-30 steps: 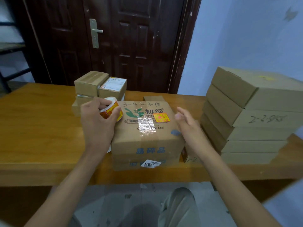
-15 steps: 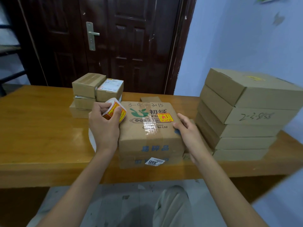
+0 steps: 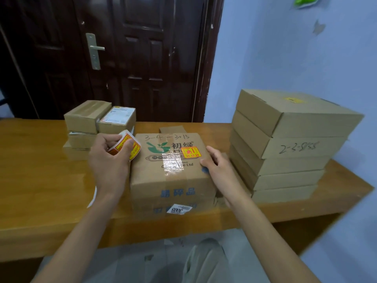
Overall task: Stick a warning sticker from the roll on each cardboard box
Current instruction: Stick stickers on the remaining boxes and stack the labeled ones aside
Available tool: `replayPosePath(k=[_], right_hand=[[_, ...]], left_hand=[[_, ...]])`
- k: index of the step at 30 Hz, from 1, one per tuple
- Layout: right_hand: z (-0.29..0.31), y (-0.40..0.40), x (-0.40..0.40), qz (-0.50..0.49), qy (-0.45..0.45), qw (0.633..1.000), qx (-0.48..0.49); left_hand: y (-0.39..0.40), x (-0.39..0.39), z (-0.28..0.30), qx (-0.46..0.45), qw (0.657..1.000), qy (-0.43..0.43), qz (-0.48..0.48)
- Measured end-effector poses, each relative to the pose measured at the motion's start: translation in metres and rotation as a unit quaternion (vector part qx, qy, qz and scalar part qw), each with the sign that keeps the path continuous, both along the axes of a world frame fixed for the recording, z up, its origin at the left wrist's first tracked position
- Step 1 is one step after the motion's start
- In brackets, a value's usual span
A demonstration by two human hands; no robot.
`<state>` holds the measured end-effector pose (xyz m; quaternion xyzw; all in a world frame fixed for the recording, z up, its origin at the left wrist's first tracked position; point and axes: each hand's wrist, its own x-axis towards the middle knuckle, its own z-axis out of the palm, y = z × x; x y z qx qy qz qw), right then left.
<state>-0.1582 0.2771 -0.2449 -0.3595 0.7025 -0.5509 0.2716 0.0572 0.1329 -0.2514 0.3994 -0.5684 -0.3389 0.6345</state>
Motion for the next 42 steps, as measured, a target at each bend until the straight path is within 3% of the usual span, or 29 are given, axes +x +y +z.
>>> replayPosePath(k=[5,10,13,18,23,29,36,42], right_hand=[[0.015,-0.008,-0.012,0.064,0.068,0.993,0.071],[0.062,-0.062,-0.039,-0.039,0.285,0.951,0.111],[0.079,-0.135,-0.065,0.007,0.333,0.928,0.167],[0.053,-0.228,-0.109,0.1,0.232,0.882,0.399],[0.022,-0.259,-0.113,0.167,0.213,0.823,0.499],[0.0,-0.266,-0.124,0.176,0.229,0.842,0.456],[-0.01,-0.269,-0.141,0.16,0.084,0.885,0.428],[-0.035,-0.272,-0.159,0.098,0.042,0.921,0.374]], left_hand=[[-0.011,0.01,0.028,-0.057,0.995,-0.083,-0.023],[-0.023,-0.003,0.048,-0.101,0.987,-0.118,-0.033],[-0.032,-0.012,0.043,-0.09,0.986,-0.133,-0.039],[-0.034,-0.02,0.031,-0.1,0.98,-0.168,-0.042],[-0.038,-0.024,0.026,-0.114,0.973,-0.196,-0.048],[-0.035,-0.024,0.023,-0.102,0.977,-0.178,-0.049],[-0.035,-0.024,0.023,-0.117,0.973,-0.196,-0.036],[-0.035,-0.024,0.022,-0.126,0.968,-0.213,-0.033]])
